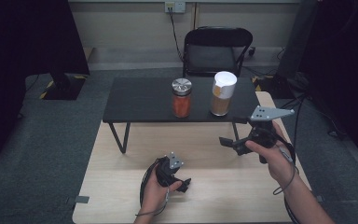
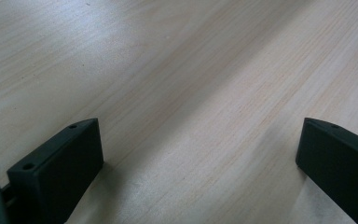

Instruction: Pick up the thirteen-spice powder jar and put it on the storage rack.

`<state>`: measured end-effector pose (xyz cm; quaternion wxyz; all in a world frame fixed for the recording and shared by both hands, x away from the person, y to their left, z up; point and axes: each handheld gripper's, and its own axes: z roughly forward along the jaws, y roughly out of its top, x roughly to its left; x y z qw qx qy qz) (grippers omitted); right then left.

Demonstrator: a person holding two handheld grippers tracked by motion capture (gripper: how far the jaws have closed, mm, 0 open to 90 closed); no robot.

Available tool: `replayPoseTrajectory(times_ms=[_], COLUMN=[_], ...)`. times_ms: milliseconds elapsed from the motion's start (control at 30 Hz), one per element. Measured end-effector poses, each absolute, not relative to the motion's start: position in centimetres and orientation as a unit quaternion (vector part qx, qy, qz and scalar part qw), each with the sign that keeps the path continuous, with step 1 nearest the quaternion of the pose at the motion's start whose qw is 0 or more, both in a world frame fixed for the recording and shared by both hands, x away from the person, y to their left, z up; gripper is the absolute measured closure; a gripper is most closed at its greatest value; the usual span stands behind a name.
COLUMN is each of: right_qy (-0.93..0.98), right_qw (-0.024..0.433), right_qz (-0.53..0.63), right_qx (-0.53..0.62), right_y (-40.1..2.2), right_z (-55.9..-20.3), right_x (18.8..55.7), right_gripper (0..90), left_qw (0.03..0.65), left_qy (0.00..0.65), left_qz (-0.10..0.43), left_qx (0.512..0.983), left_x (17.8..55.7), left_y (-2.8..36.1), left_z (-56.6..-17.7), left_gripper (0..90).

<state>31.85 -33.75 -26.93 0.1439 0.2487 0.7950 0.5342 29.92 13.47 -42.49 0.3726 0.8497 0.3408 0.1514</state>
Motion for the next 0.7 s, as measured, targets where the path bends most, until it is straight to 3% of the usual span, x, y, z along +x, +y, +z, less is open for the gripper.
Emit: replayPoseTrajectory(times_ms=[700], right_qy=[0.794], right_qw=[0.138], right_qz=[0.537], right_qx=[0.251], right_y=[-34.5], right_z=[-28.8], right_x=[31.2], right_gripper=[0.3], left_qw=[0.371], left_qy=[0.340], left_qz=[0.152], left_qx=[0.851], left_x=[30.0], left_y=[13.5], left_z=[-42.5], left_gripper=[0.0])
